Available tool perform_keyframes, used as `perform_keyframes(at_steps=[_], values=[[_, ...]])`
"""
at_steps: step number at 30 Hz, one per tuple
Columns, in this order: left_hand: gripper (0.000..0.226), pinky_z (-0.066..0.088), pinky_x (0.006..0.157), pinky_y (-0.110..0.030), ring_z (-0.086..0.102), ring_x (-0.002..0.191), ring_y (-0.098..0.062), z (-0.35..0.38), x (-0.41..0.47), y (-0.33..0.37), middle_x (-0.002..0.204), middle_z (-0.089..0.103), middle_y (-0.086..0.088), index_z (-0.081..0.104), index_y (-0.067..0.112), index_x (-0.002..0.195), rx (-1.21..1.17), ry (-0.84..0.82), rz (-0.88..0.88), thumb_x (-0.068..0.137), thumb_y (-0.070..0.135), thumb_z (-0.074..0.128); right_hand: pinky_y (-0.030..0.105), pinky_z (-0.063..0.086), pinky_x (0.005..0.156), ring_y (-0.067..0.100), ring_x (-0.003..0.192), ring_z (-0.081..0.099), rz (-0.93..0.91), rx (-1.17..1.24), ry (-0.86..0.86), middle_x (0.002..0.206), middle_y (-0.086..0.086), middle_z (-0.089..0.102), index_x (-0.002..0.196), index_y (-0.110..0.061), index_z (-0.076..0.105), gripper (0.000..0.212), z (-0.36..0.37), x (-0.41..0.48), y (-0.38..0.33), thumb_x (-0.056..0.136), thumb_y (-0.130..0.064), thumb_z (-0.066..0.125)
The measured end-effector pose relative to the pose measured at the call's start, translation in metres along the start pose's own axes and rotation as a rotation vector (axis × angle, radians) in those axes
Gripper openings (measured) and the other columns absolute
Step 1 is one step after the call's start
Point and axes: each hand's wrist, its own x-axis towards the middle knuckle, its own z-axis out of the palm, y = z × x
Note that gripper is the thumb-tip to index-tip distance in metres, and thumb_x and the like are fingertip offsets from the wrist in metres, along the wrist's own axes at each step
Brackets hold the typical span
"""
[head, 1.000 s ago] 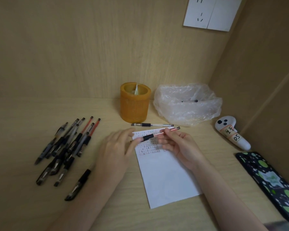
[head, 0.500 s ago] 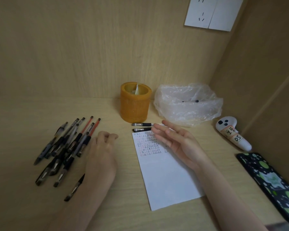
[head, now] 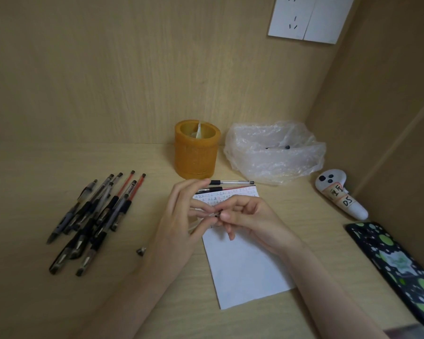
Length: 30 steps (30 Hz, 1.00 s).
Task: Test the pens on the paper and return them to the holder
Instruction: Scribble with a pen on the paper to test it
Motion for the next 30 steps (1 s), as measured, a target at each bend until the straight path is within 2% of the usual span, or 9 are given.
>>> perform_keyframes(at_steps=[4,7,10,13,16,21,26,28,30], values=[[0.061,0.049,0.078,-0.011,0.059,0.092,-0.004,0.002,0.0,-0.002,0.121,0.041,0.018,0.043,0.034,0.121,0.009,0.027,-0.009,0.075,0.009,0.074,0.027,0.051,0.054,0.017,0.056,0.06,-0.043,0.009,0.064,0.075,0.016,0.068,0.087,-0.003,0.071,0.009,-0.001,0.002,0.002,0.081,-0.004,0.064],[0.055,0.045,0.08,-0.01,0.054,0.097,-0.001,-0.001,-0.001,-0.004,0.115,0.042,0.023,0.043,0.039,0.117,0.145,-0.024,-0.125,0.074,0.027,0.075,0.025,0.05,0.053,0.016,0.054,0.059,-0.1,0.104,0.162,0.07,0.012,0.067,0.087,-0.002,0.068,0.01,-0.006,0.003,-0.001,0.079,-0.007,0.071],[0.031,0.042,0.07,-0.008,0.053,0.091,0.006,-0.005,-0.003,-0.007,0.103,0.05,0.026,0.052,0.034,0.113,0.358,-0.117,-0.199,0.084,0.038,0.061,0.022,0.05,0.054,0.013,0.054,0.058,-0.163,0.244,0.251,0.069,0.008,0.065,0.085,-0.005,0.069,0.022,-0.016,0.002,-0.005,0.072,-0.022,0.073],[0.021,0.042,0.063,-0.013,0.056,0.078,0.002,-0.005,-0.005,-0.007,0.086,0.061,0.019,0.058,0.026,0.106,0.415,-0.142,-0.186,0.091,0.037,0.049,0.022,0.05,0.054,0.013,0.056,0.057,-0.192,0.267,0.273,0.07,0.007,0.065,0.084,-0.009,0.07,0.018,-0.02,0.002,-0.006,0.074,-0.024,0.071],[0.02,0.043,0.063,-0.015,0.056,0.076,0.0,-0.005,-0.005,-0.005,0.088,0.061,0.019,0.054,0.028,0.107,0.413,-0.146,-0.18,0.092,0.039,0.047,0.023,0.049,0.054,0.013,0.056,0.056,-0.187,0.258,0.264,0.071,0.008,0.065,0.084,-0.011,0.069,0.014,-0.018,0.001,-0.005,0.077,-0.023,0.068],[0.017,0.048,0.056,-0.033,0.058,0.062,-0.007,-0.003,-0.006,-0.003,0.076,0.063,0.011,0.05,0.031,0.103,0.438,-0.182,-0.163,0.093,0.041,0.042,0.022,0.047,0.051,0.013,0.05,0.054,-0.12,0.193,0.205,0.064,0.005,0.061,0.091,-0.006,0.064,0.023,-0.013,0.0,-0.005,0.072,-0.009,0.076],[0.013,0.035,0.048,-0.014,0.052,0.054,0.001,-0.003,-0.006,-0.004,0.055,0.052,0.021,0.061,0.031,0.098,0.383,-0.171,-0.179,0.091,0.036,0.052,0.022,0.046,0.049,0.012,0.048,0.051,-0.095,0.106,0.179,0.058,0.002,0.059,0.083,-0.01,0.069,0.01,-0.011,0.0,0.0,0.076,-0.004,0.067],[0.011,0.033,0.047,-0.013,0.05,0.051,0.002,-0.003,-0.006,-0.004,0.058,0.053,0.025,0.063,0.031,0.096,0.336,-0.164,-0.202,0.09,0.034,0.055,0.022,0.045,0.047,0.011,0.046,0.05,-0.098,0.095,0.184,0.056,0.002,0.058,0.078,-0.013,0.071,0.012,-0.011,0.001,-0.002,0.072,-0.003,0.075],[0.011,0.031,0.047,-0.015,0.047,0.049,-0.003,-0.001,-0.006,-0.005,0.054,0.051,0.015,0.064,0.033,0.094,0.301,-0.155,-0.21,0.089,0.038,0.056,0.022,0.044,0.046,0.012,0.045,0.048,-0.113,0.088,0.199,0.055,0.003,0.057,0.073,-0.015,0.071,0.013,-0.011,0.001,-0.002,0.072,-0.003,0.074]])
